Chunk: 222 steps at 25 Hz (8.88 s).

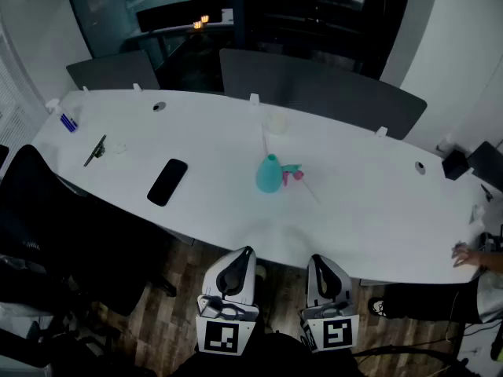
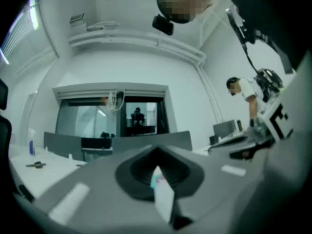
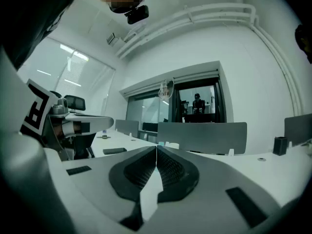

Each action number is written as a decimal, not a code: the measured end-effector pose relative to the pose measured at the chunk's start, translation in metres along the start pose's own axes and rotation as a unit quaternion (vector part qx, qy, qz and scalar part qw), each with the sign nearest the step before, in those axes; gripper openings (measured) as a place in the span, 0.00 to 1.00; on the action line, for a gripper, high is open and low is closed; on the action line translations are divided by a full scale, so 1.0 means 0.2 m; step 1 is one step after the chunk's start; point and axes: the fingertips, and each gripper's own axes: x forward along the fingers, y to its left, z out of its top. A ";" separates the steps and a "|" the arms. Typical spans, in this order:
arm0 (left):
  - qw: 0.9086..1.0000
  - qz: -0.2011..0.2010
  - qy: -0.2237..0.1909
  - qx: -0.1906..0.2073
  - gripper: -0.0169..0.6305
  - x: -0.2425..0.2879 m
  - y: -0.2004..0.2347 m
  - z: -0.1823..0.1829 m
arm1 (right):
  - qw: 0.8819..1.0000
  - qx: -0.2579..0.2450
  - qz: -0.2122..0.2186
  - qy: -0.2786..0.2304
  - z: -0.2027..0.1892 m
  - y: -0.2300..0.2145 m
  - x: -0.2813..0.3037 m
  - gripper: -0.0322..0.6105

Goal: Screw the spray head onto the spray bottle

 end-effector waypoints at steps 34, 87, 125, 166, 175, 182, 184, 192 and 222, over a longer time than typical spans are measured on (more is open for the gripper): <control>1.000 0.005 0.016 -0.007 0.03 0.94 0.59 -0.16 | 0.962 -0.011 0.065 0.266 -0.81 -0.52 1.05 0.10; 0.731 -0.326 -0.053 -0.597 0.24 1.22 0.32 0.31 | 0.966 0.049 0.210 -0.145 0.43 -0.34 0.87 0.09; 0.990 -0.083 0.077 -0.083 0.24 0.85 0.70 -0.04 | 0.952 -0.031 0.243 0.183 -0.66 0.06 1.46 0.64; 0.966 -0.230 0.115 -0.028 0.24 1.23 0.23 -0.43 | 0.956 -0.017 0.234 0.178 -0.68 0.02 1.40 0.63; 0.953 -0.276 0.123 -0.036 0.24 1.22 0.20 -0.47 | 0.953 -0.014 0.246 0.176 -0.69 0.02 1.40 0.63; 0.895 -0.431 0.105 -0.039 0.24 1.12 0.14 -0.46 | 0.892 -0.063 0.415 0.169 -0.70 0.07 1.29 0.63; 0.878 -0.466 0.102 -0.045 0.24 1.08 0.12 -0.45 | 0.862 -0.081 0.472 0.167 -0.71 0.09 1.24 0.63; 0.937 -0.335 0.078 -0.053 0.24 1.11 0.13 -0.44 | 0.958 0.012 0.259 0.126 -0.59 -0.05 1.21 0.64; 0.946 -0.312 0.059 -0.072 0.38 1.15 0.10 -0.30 | 0.915 -0.037 0.392 0.093 -0.60 0.02 1.20 0.61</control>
